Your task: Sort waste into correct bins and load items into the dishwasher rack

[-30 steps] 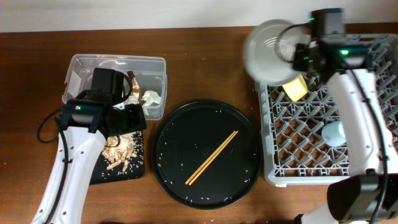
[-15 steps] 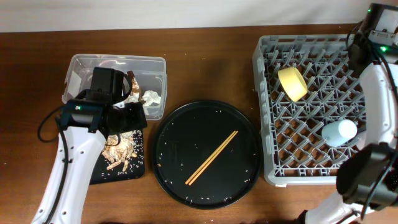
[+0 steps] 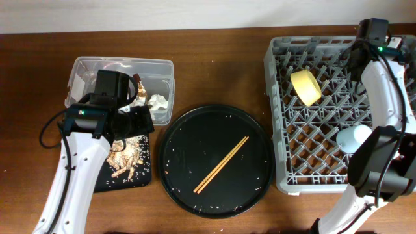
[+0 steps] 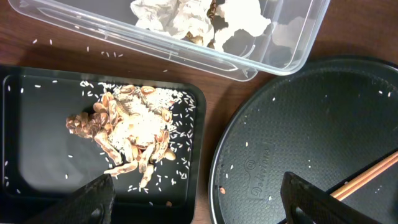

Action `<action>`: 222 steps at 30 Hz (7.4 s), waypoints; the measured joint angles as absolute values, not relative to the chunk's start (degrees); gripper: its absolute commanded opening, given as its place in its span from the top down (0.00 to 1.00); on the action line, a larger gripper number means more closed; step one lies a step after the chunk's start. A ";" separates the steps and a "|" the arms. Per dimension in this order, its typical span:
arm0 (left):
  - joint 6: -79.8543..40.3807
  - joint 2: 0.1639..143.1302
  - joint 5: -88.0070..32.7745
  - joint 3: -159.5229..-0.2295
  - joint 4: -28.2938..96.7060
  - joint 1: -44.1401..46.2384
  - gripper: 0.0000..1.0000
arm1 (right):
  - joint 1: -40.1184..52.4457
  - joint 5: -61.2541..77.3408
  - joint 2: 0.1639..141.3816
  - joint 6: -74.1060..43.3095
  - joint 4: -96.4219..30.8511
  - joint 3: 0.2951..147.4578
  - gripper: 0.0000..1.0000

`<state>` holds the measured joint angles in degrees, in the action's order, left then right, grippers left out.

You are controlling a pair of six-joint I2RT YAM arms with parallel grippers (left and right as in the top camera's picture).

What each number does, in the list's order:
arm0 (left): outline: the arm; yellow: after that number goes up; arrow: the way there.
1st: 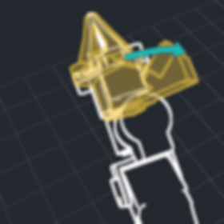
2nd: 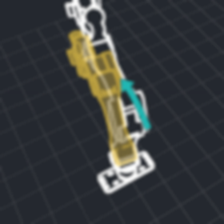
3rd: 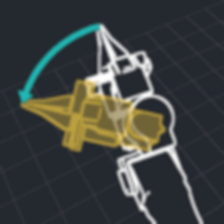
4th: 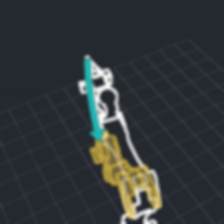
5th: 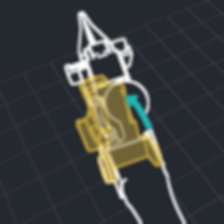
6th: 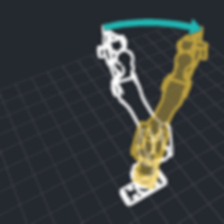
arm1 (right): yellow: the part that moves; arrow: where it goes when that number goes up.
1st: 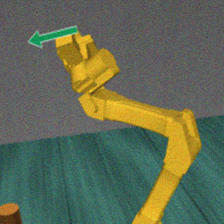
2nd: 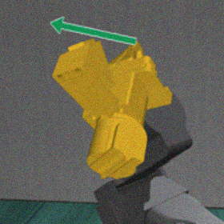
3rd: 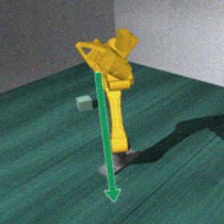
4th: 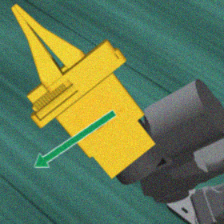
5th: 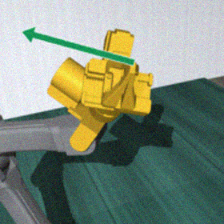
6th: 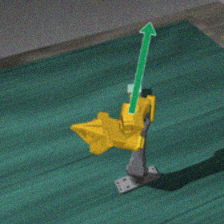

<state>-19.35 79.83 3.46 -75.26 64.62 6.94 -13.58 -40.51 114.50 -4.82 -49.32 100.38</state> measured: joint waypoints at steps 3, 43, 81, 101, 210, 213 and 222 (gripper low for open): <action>-19.38 79.83 3.46 -75.26 64.55 6.94 0.14 | -13.39 -36.27 114.02 -5.67 -51.59 100.38 0.55; -19.53 79.83 3.46 -75.22 65.12 6.94 0.07 | 36.86 5.23 102.08 -47.88 -41.25 59.02 0.49; -19.53 79.83 3.46 -75.22 65.56 6.94 0.07 | 36.84 -1.21 103.11 -48.88 -44.36 59.64 0.96; -19.53 79.83 3.46 -75.22 65.56 6.94 0.07 | 4.21 3.97 96.90 -0.23 -69.12 85.10 0.96; -22.50 79.83 6.44 -75.22 67.46 -1.34 0.01 | -2.31 10.31 95.66 1.98 -65.43 85.45 0.55; -15.33 79.83 4.29 -75.22 63.79 -0.08 0.01 | -4.49 13.45 92.95 2.20 -65.43 86.00 0.52; -7.68 79.83 0.56 -75.20 73.87 2.20 0.01 | -4.51 15.05 88.53 2.83 -67.00 81.41 0.48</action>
